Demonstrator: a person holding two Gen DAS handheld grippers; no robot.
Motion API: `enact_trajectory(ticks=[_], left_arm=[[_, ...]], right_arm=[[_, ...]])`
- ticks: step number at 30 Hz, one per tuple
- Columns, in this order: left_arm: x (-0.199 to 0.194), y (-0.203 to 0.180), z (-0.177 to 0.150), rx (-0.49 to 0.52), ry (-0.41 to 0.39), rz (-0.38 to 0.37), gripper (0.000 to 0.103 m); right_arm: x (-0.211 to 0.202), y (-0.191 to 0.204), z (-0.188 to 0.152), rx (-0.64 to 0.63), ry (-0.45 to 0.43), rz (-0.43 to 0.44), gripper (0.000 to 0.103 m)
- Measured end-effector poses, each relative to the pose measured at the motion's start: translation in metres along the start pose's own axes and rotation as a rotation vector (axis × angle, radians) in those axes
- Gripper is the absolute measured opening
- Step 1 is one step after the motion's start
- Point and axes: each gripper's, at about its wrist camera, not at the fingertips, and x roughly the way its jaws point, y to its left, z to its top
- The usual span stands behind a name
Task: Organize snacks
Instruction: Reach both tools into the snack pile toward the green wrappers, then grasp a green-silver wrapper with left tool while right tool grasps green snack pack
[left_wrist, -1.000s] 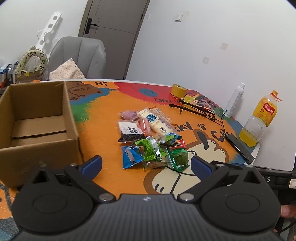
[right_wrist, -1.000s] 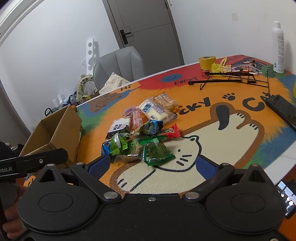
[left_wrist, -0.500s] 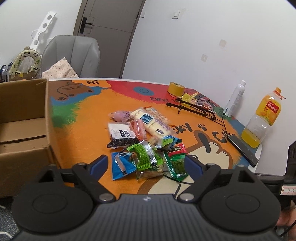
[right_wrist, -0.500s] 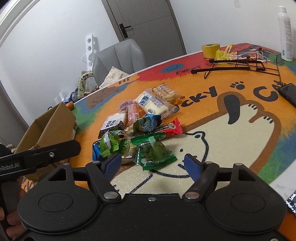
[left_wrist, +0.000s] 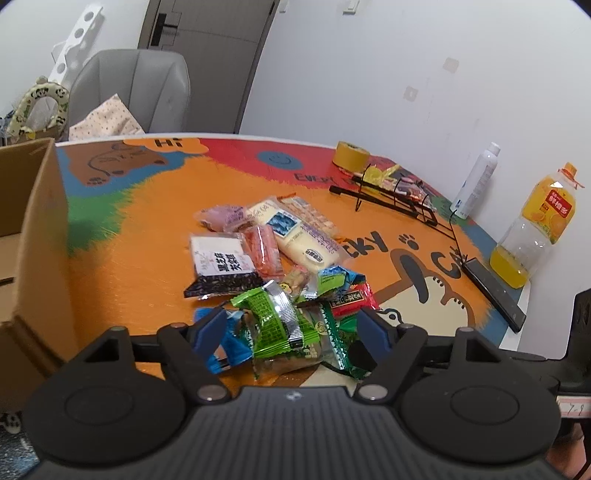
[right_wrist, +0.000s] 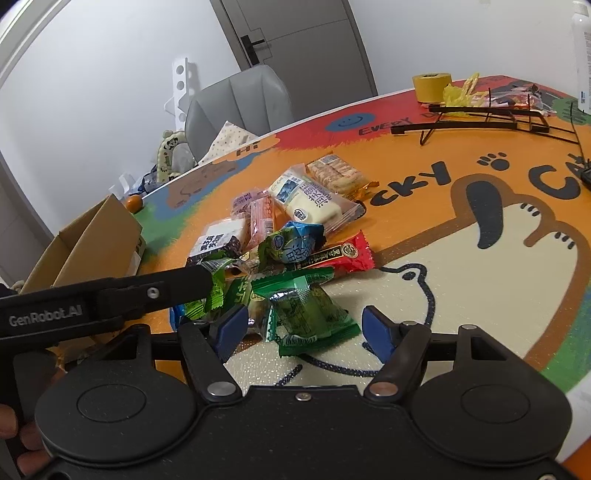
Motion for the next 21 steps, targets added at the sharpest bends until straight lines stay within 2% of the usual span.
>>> enact_trajectory(ticks=[5,11,14,16,17,18,21], left_arm=[[0.014,0.002,0.002,-0.026,0.025,0.001,0.074],[0.027,-0.001,0.003,-0.017,0.042,0.003,0.074],[0.034,-0.002,0.0,-0.021,0.062,0.003,0.06],[0.034,0.0,-0.001,-0.032,0.05,-0.007,0.056],[0.033,0.0,-0.002,-0.029,0.044,-0.008,0.05],[0.032,-0.001,-0.002,-0.023,0.037,-0.002,0.039],[0.029,0.0,-0.003,-0.023,0.038,-0.007,0.038]], right_arm=[[0.008,0.0,0.002,-0.005,0.004,-0.005,0.066],[0.013,-0.001,0.0,-0.008,0.0,-0.022,0.052],[0.012,0.0,-0.001,-0.023,-0.004,-0.034,0.045],[0.01,-0.001,-0.001,-0.023,-0.006,-0.033,0.041],[0.008,-0.002,-0.002,-0.021,-0.011,-0.036,0.036],[0.006,-0.003,-0.002,-0.014,-0.02,-0.029,0.032],[0.002,-0.005,0.0,0.004,-0.025,-0.018,0.029]])
